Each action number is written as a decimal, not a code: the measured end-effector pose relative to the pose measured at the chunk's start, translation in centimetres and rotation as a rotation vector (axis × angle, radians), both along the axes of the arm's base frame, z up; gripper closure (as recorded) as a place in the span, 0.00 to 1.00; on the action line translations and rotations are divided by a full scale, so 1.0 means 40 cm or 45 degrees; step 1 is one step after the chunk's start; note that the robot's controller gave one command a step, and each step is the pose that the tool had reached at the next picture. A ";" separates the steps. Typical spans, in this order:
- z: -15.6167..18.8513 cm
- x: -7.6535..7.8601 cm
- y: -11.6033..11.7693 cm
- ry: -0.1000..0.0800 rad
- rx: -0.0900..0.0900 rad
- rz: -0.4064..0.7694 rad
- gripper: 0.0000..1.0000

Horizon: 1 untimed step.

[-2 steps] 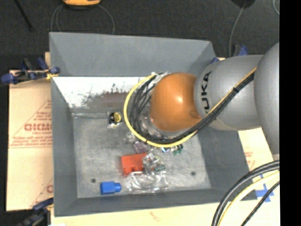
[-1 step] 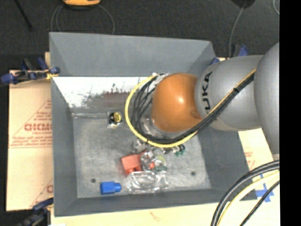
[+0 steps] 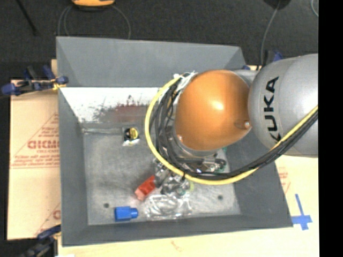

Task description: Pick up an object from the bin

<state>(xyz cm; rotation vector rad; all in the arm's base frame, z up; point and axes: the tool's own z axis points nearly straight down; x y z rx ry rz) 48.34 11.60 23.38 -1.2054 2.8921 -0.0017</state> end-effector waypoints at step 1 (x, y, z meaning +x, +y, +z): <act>-0.275 0.015 0.056 0.016 0.000 -0.062 1.00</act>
Offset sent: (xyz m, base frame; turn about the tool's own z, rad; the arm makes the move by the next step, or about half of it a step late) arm 0.0069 0.0210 -0.1067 0.0505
